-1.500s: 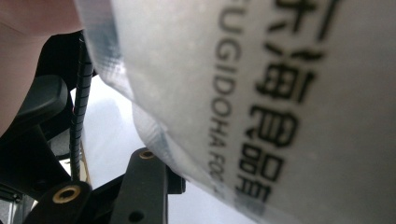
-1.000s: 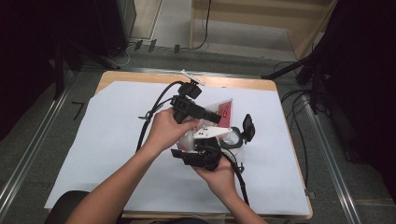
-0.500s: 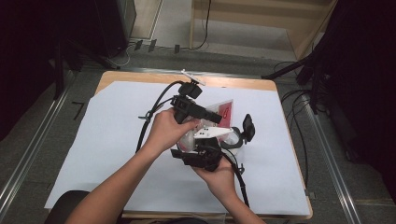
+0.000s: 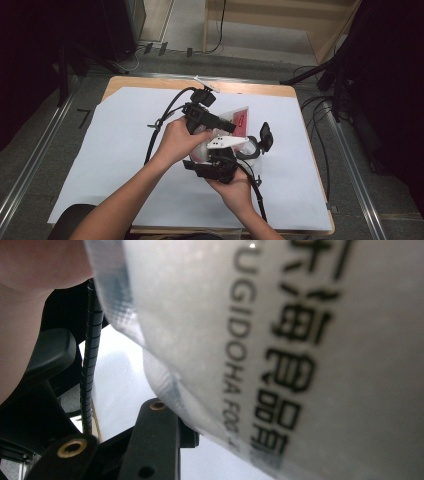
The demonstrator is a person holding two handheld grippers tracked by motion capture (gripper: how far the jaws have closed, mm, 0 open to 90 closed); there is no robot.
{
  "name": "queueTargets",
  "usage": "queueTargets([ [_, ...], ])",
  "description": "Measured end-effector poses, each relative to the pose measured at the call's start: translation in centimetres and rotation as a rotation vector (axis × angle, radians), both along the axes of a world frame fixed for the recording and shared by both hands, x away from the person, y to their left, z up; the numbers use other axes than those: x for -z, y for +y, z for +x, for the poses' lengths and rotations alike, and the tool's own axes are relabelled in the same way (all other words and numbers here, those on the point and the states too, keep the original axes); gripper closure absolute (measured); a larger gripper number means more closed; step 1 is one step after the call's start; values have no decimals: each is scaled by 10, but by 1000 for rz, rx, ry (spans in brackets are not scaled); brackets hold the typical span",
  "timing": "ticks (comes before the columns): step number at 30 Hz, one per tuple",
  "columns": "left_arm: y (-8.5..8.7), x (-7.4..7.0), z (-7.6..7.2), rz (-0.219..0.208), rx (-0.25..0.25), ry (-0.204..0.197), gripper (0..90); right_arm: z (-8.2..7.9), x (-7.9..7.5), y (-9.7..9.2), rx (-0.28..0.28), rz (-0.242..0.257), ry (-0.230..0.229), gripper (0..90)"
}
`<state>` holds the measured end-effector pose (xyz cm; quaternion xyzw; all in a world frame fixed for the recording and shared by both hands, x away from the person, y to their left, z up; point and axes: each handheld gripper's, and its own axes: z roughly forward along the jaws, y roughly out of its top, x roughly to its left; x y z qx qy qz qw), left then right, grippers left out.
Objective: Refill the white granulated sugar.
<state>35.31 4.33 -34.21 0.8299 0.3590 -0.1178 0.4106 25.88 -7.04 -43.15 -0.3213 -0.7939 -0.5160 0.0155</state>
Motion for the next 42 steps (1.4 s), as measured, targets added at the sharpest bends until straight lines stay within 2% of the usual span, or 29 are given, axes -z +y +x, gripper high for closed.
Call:
queueTargets([
  [3, 0, 0, 0, -7, -9, 4, 657, 0, 0, 0, 0, 0, -2, 642],
  [9, 0, 0, 0, 13, -15, 4, 709, -1, 0, 1, 1, -5, -3, 642],
  [15, 0, -1, 0, 22, -25, 16, 719, -1, 0, 1, -1, 2, 4, 642],
  [22, 1, 0, 1, 14, -10, 18, 706, -1, 0, 2, 3, 1, 6, 642],
  [27, 0, -1, 0, 19, -10, 9, 706, -1, 0, 2, 1, 3, 3, 642],
  [32, -2, -1, -1, 23, -12, -18, 702, 0, 0, 2, 10, 10, 10, 641],
  [40, -2, -3, -2, 13, -14, -15, 693, -1, -1, 2, 14, 17, 20, 641],
  [42, -2, -5, -3, 17, -13, -33, 680, -1, -3, 2, 12, 28, 26, 642],
])
